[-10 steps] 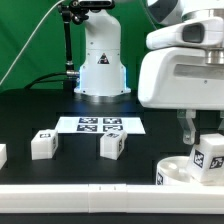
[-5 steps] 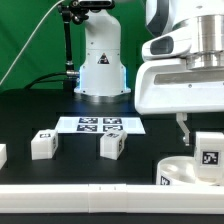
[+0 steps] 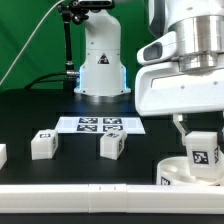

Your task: Assemble stool

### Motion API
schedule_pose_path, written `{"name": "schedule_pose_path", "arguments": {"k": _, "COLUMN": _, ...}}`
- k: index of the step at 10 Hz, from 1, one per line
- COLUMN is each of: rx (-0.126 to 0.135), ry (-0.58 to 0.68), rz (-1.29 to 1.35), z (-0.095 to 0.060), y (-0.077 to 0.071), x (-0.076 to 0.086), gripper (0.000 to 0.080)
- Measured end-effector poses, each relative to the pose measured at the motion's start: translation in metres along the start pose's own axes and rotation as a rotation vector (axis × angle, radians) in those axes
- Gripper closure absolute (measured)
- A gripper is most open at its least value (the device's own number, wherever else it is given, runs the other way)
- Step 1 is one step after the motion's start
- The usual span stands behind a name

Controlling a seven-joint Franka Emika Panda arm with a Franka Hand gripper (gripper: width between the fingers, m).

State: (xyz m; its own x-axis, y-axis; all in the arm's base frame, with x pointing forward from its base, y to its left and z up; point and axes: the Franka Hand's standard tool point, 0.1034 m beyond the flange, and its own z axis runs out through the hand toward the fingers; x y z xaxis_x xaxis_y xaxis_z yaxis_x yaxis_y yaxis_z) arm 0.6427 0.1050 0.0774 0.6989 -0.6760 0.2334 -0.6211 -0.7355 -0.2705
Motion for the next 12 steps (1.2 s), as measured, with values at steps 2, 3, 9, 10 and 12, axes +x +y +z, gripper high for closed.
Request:
{"name": "schedule_pose_path", "arguments": {"k": 2, "rx": 0.006, "ry": -0.008, "rz": 0.207, "z": -0.0004, "y": -0.0003, "x": -0.0029, "gripper": 0.0453}}
{"name": "schedule_pose_path", "arguments": {"k": 3, "rx": 0.008, "ry": -0.009, "rz": 0.307, "z": -0.0008, "y": -0.0007, "x": -0.0039, "gripper": 0.0453}}
{"name": "schedule_pose_path", "arguments": {"k": 9, "rx": 0.04, "ry": -0.037, "rz": 0.934, "z": -0.0038, "y": -0.0058, "x": -0.0084, "gripper": 0.0453}}
{"name": "schedule_pose_path", "arguments": {"k": 10, "rx": 0.047, "ry": -0.044, "rz": 1.055, "z": -0.003, "y": -0.0055, "x": -0.0062, "gripper": 0.0453}}
{"name": "schedule_pose_path", "arguments": {"k": 12, "rx": 0.048, "ry": -0.051, "rz": 1.18, "z": -0.0023, "y": -0.0054, "x": -0.0041, "gripper": 0.0453}}
